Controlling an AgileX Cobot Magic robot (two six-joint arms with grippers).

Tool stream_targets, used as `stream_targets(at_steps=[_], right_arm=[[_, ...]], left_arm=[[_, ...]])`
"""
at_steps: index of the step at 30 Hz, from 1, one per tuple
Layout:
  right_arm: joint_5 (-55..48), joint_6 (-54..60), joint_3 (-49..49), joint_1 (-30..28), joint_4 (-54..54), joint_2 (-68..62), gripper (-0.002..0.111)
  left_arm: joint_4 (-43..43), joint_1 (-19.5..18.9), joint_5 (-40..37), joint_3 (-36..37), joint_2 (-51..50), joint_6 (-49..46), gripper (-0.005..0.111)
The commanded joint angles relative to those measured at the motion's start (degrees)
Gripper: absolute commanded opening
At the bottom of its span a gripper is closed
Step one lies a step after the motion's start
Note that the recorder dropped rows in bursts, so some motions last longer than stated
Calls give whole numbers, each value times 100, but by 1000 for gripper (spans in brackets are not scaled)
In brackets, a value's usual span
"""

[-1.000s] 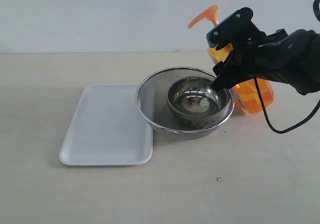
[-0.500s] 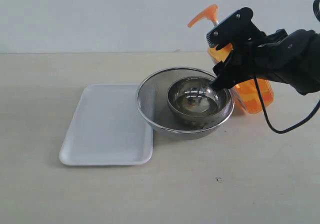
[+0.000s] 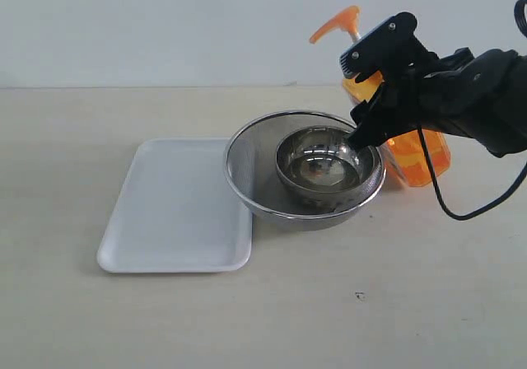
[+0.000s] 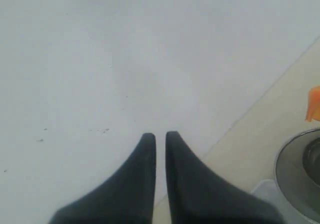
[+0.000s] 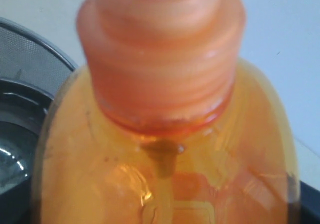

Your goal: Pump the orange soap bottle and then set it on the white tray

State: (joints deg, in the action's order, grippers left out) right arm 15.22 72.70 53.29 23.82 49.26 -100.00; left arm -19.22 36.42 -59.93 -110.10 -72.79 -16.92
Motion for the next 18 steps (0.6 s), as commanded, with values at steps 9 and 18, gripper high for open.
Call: stream_targets(at_steps=[9, 18], right_arm=[[-363, -165, -59, 17, 132, -66, 0], [-363, -165, -59, 17, 132, -66, 0]], left_arm=[[-813, 19, -122, 755, 1328, 571, 5], [-1056, 19, -226, 755, 1748, 752, 5]])
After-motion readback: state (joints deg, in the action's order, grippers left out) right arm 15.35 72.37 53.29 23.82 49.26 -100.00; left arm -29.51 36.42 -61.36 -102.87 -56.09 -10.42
